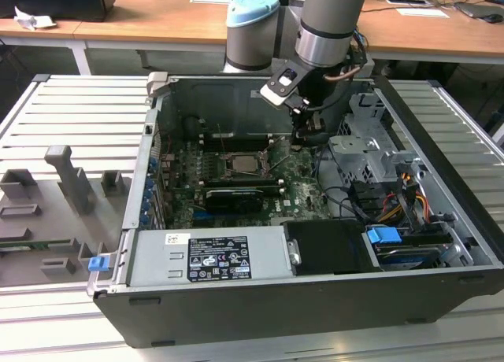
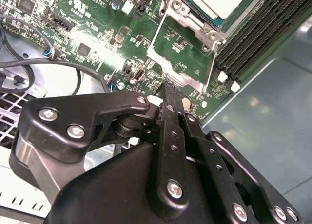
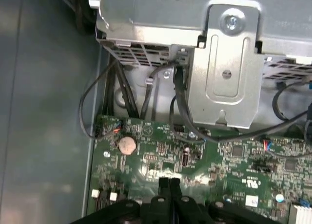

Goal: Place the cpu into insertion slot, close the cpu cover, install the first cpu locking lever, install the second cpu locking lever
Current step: 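Close the cpu cover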

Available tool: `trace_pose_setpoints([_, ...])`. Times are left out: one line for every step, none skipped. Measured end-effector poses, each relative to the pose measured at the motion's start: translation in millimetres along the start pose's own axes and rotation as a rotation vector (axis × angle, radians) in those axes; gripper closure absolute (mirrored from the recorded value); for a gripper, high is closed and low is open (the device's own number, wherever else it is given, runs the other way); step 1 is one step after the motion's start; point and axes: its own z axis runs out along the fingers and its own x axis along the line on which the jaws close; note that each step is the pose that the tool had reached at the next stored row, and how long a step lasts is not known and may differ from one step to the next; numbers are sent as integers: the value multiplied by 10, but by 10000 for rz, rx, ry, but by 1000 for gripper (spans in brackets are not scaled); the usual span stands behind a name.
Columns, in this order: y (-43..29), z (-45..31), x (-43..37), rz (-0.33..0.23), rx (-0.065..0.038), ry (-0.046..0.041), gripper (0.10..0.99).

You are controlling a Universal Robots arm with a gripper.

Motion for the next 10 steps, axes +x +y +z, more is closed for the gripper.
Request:
trace_pose_setpoints([3,13,-1,-1,0,-1,980])
trace_pose_setpoints([5,24,-2,0,0,-1,980])
trace_pose_setpoints([6,31,-3,2,41,-1,980])
trace_pose_setpoints([6,31,-3,7,134,10,980])
trace_pose_setpoints([0,31,-2,12,173,15,980])
trace_pose_setpoints([-6,32,-1,11,173,17,980])
trace_pose_setpoints([-13,32,0,9,173,16,980])
trace_pose_setpoints([-24,32,1,10,173,15,980])
trace_pose_setpoints([-47,32,3,10,173,16,980])
trace_pose_setpoints([-56,32,4,10,174,15,980])
